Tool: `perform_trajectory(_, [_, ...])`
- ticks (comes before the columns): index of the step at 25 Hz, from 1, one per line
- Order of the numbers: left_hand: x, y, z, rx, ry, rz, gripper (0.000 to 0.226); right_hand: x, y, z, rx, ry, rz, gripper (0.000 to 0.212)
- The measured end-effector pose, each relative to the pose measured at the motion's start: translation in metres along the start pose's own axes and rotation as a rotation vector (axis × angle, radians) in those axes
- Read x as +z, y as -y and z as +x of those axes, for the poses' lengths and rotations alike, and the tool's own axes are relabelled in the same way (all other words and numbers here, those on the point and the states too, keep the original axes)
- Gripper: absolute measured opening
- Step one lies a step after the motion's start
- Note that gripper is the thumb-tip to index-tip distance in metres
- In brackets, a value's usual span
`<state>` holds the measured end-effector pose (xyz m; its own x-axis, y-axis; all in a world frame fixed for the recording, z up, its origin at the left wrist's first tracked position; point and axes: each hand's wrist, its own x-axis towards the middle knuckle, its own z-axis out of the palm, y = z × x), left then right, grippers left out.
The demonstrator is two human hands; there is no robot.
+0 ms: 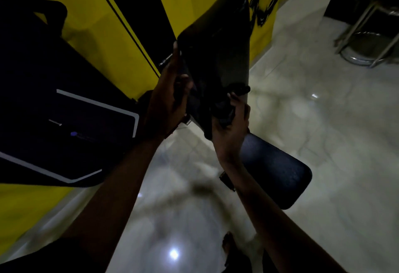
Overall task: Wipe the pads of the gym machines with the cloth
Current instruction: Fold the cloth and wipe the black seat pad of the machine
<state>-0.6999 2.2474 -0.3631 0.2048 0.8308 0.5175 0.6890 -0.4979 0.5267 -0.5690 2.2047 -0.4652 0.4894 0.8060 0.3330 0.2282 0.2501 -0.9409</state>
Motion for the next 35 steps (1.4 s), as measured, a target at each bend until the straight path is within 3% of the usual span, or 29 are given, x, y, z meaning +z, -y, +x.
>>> perform_trajectory(4, [-0.028,-0.016,0.015,0.047,-0.039,-0.044,0.049,0.007,0.001,-0.01,0.036,0.055,-0.145,0.069])
perform_trajectory(6, [-0.044,-0.019,0.024,0.027,0.0,-0.06,0.05,0.014,0.014,-0.009,0.012,-0.01,-0.171,0.068])
perform_trajectory(9, [-0.058,-0.014,0.032,-0.03,0.086,-0.126,0.061,0.023,0.042,0.009,-0.031,-0.112,-0.177,0.059])
perform_trajectory(13, [-0.061,-0.008,0.034,-0.038,0.174,-0.198,0.078,0.013,0.039,0.005,-0.058,-0.019,-0.265,0.065])
perform_trajectory(16, [-0.061,-0.006,0.034,-0.032,0.197,-0.217,0.089,0.015,0.059,0.01,-0.054,-0.071,-0.255,0.064])
perform_trajectory(20, [-0.061,-0.008,0.034,-0.041,0.183,-0.193,0.093,0.019,0.086,0.037,-0.223,-0.141,-0.246,0.06])
perform_trajectory(22, [-0.061,-0.008,0.035,-0.04,0.165,-0.188,0.091,0.014,0.069,0.038,-0.264,-0.087,-0.268,0.066])
perform_trajectory(27, [-0.058,-0.021,0.031,-0.097,0.12,-0.314,0.076,0.002,0.043,0.026,-0.113,0.033,-0.285,0.07])
perform_trajectory(31, [-0.039,-0.025,0.022,-0.181,0.004,-0.369,0.06,0.004,0.077,0.05,-0.224,-0.013,-0.219,0.063])
perform_trajectory(35, [-0.032,-0.015,0.024,-0.336,0.023,-0.548,0.055,-0.001,0.083,0.07,-0.279,0.047,-0.132,0.057])
